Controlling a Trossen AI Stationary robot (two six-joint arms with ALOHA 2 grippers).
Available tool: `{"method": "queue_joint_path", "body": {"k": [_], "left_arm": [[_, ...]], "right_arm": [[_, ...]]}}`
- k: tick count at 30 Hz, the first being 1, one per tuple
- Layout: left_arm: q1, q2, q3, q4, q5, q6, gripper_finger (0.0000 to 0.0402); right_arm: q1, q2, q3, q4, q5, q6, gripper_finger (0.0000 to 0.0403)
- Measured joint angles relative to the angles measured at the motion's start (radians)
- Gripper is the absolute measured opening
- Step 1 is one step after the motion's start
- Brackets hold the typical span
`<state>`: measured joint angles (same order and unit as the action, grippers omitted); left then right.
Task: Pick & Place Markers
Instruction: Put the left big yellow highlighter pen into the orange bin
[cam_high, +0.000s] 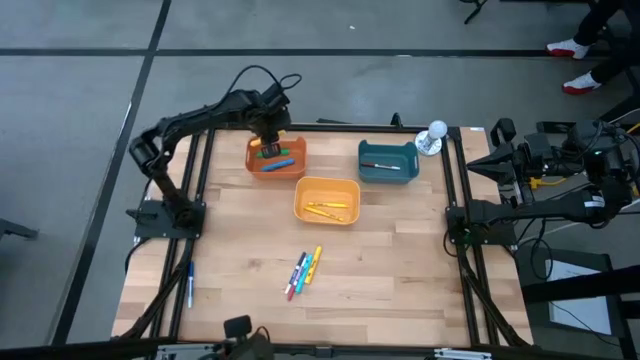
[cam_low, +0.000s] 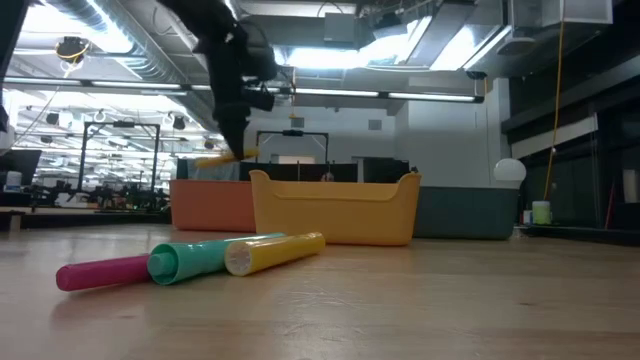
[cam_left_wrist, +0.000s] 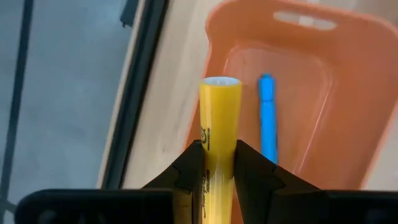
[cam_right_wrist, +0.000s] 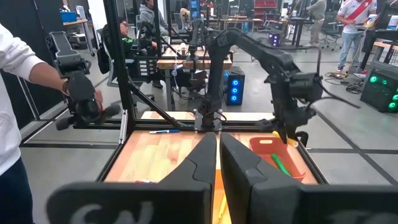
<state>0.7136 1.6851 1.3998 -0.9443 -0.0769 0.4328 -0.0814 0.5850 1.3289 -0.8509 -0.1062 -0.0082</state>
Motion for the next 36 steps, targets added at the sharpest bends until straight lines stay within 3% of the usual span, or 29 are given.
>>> {"method": "queue_joint_path", "body": {"k": [23, 36], "left_arm": [[0.002, 0.136, 0.000, -0.001, 0.049, 0.026, 0.0063], [0.002, 0.136, 0.000, -0.001, 0.045, -0.011, 0.0103]], "right_arm": [[0.000, 0.000, 0.000, 0.000, 0.000, 0.000, 0.0023], [0.000, 0.000, 0.000, 0.000, 0.000, 0.000, 0.0023]]}}
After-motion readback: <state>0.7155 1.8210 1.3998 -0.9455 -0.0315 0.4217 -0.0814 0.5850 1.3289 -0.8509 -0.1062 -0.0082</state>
